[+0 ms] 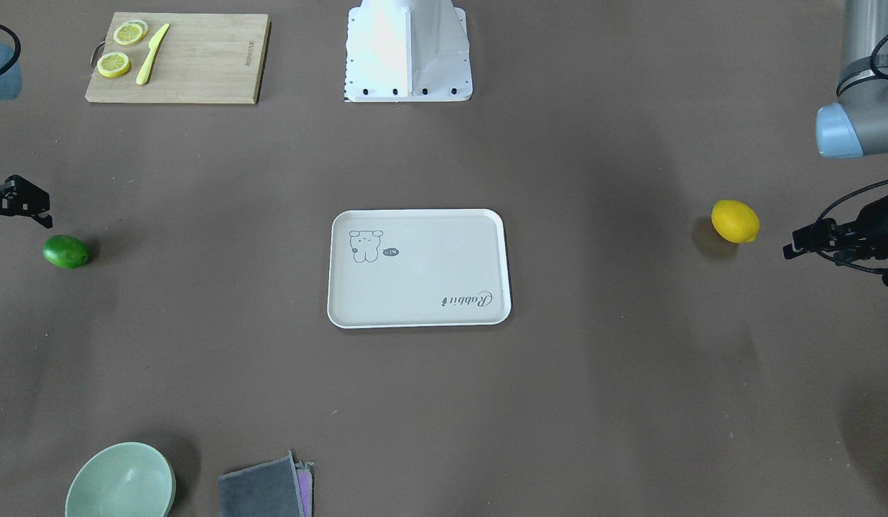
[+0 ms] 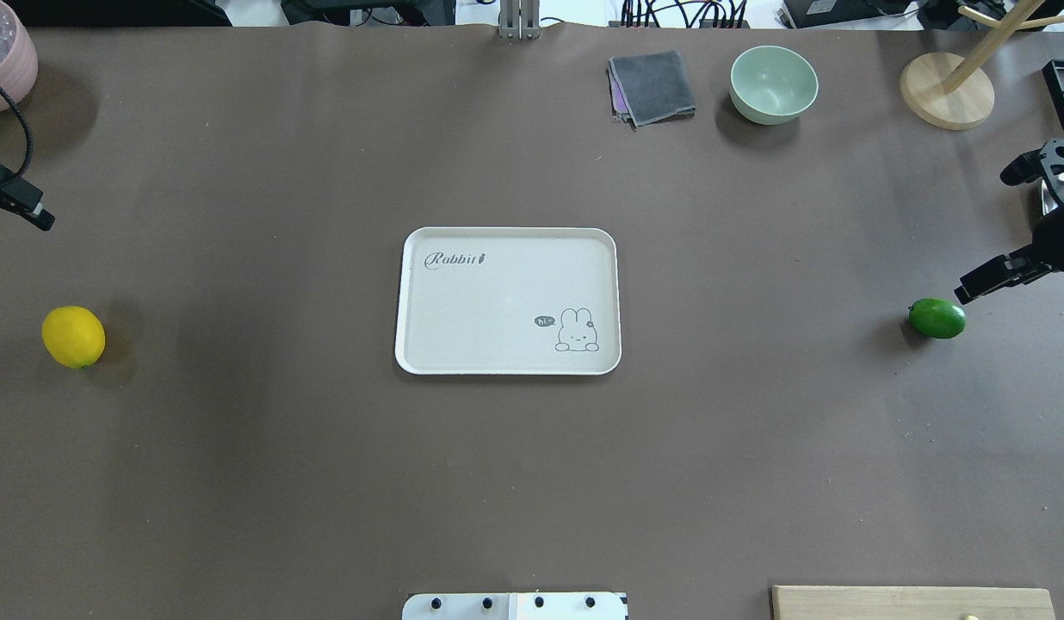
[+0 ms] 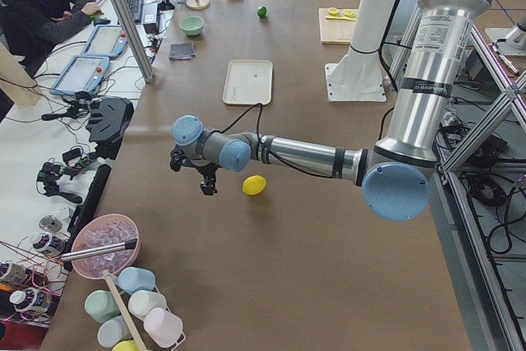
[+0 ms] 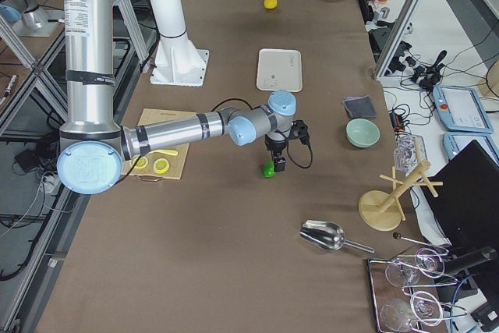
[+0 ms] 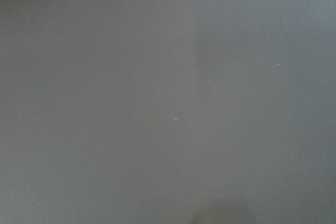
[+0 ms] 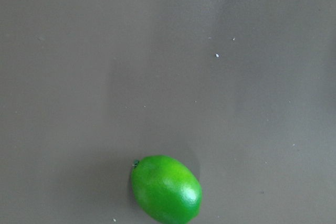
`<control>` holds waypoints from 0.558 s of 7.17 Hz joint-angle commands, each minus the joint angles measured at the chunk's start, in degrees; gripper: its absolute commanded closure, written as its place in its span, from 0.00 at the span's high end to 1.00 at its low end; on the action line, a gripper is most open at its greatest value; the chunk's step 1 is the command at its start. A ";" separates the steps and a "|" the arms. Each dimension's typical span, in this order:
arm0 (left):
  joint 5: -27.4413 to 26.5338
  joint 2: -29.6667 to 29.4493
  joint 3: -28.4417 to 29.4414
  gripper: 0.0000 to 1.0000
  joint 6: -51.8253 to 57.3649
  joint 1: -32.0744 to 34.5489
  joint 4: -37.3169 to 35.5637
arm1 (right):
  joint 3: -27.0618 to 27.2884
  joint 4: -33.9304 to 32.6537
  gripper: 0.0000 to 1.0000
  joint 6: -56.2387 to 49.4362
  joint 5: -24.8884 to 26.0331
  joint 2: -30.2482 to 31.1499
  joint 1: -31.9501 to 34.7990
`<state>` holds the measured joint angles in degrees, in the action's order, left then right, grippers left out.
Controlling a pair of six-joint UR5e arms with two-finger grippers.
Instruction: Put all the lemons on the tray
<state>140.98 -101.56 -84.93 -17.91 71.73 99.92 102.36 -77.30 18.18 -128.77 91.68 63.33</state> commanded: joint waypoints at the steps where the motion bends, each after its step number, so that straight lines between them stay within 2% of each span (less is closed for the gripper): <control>1: 0.00 -0.22 -0.93 1.00 -0.28 -0.01 2.28 | 0.55 -0.05 1.00 0.01 -0.34 -0.36 1.61; 4: -0.70 1.08 -2.77 1.00 -7.11 -2.99 1.95 | 0.73 -0.13 1.00 0.10 -0.52 -0.10 1.71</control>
<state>140.81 -101.49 -86.67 -22.01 70.20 102.00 102.95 -77.42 18.25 -129.18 91.42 64.96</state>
